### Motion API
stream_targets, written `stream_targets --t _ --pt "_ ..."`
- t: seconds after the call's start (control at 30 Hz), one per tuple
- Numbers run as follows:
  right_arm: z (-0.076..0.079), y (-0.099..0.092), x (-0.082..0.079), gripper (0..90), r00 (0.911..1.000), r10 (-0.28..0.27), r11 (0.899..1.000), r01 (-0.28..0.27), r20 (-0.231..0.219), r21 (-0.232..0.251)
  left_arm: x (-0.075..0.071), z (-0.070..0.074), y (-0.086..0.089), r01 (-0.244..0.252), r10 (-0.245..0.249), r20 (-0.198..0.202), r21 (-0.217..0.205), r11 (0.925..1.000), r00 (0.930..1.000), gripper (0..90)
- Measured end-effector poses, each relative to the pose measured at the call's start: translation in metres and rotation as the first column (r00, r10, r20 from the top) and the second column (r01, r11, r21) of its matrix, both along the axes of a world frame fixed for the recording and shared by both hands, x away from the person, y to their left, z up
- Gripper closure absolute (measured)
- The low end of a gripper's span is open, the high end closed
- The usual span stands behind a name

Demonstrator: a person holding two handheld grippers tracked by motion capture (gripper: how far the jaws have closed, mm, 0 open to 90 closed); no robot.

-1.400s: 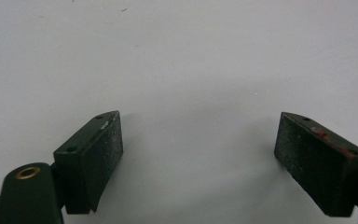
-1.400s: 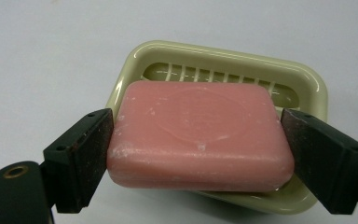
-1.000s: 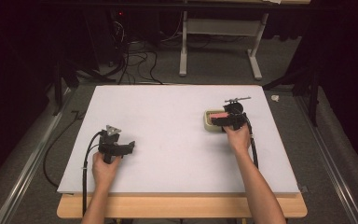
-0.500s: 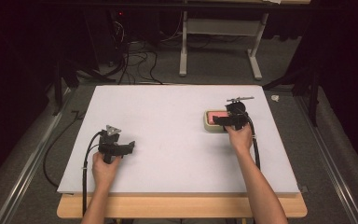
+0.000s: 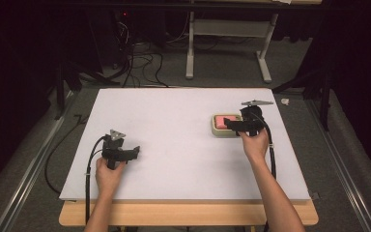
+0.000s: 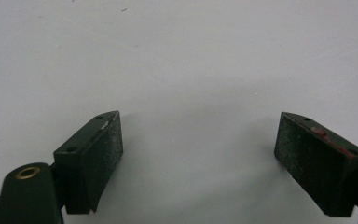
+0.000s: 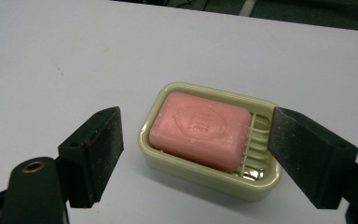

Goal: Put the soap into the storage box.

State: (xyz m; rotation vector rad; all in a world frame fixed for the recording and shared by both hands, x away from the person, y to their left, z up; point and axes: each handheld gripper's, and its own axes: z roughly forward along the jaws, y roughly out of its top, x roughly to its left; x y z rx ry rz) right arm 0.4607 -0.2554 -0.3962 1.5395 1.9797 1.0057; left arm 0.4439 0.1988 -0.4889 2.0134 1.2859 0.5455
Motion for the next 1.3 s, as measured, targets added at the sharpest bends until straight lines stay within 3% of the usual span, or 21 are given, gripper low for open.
stream_targets --t 0.63,1.3 --pt "-0.007 -0.018 -0.018 19.7 0.9999 -0.005 0.999 0.004 0.014 0.041 0.000 0.000 0.000 0.000 0.000 0.000 0.000 1.0000 1.0000 15.7" --pt "-0.002 -0.033 -0.043 20.3 0.9984 -0.004 0.998 0.001 0.056 0.066 0.000 0.000 0.000 0.000 0.000 0.000 0.000 1.0000 1.0000 15.7"
